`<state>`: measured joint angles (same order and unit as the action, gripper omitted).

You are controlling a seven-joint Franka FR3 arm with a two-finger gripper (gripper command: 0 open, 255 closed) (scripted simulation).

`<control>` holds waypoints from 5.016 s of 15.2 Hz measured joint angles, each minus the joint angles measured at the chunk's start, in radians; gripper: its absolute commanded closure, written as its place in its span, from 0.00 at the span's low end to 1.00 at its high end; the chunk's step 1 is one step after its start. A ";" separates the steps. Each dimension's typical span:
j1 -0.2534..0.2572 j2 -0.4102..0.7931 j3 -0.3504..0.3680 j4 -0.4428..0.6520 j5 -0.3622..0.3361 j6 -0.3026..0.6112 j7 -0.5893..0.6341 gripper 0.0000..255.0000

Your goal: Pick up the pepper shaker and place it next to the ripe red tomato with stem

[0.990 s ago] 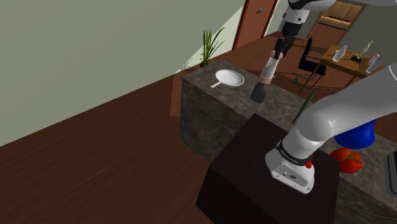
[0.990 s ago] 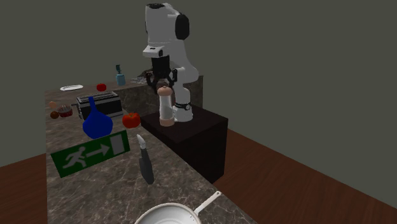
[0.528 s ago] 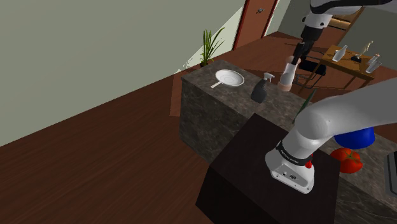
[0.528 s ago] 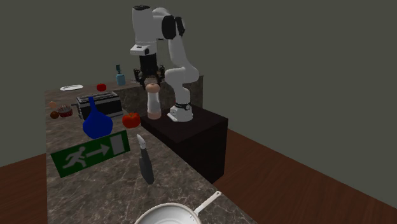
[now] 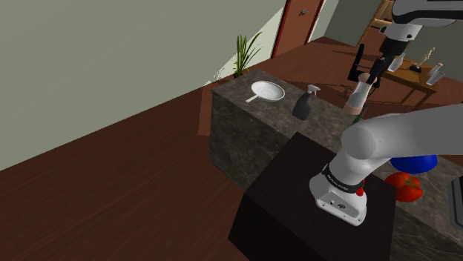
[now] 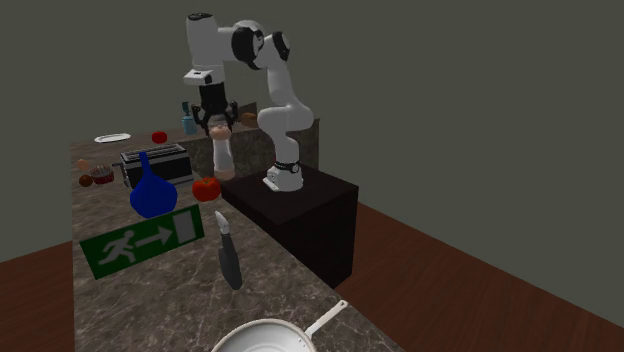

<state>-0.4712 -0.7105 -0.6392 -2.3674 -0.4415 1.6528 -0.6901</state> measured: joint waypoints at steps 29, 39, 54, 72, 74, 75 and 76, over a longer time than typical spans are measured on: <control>-0.114 -0.083 -0.544 0.358 -0.367 -0.080 -0.675 1.00; -0.023 -0.083 -0.711 0.459 -0.423 -0.041 -0.765 1.00; 0.002 -0.128 -0.834 0.341 -0.514 0.100 -0.712 1.00; 0.073 -0.185 -1.019 0.259 -0.648 0.252 -0.642 1.00; 0.078 -0.193 -1.039 0.251 -0.665 0.267 -0.636 1.00; 0.083 -0.197 -1.051 0.245 -0.675 0.277 -0.628 1.00; 0.089 -0.200 -1.060 0.243 -0.682 0.283 -0.623 1.00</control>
<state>-0.3823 -0.9103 -1.6991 -2.1243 -1.1234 1.9358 -1.3133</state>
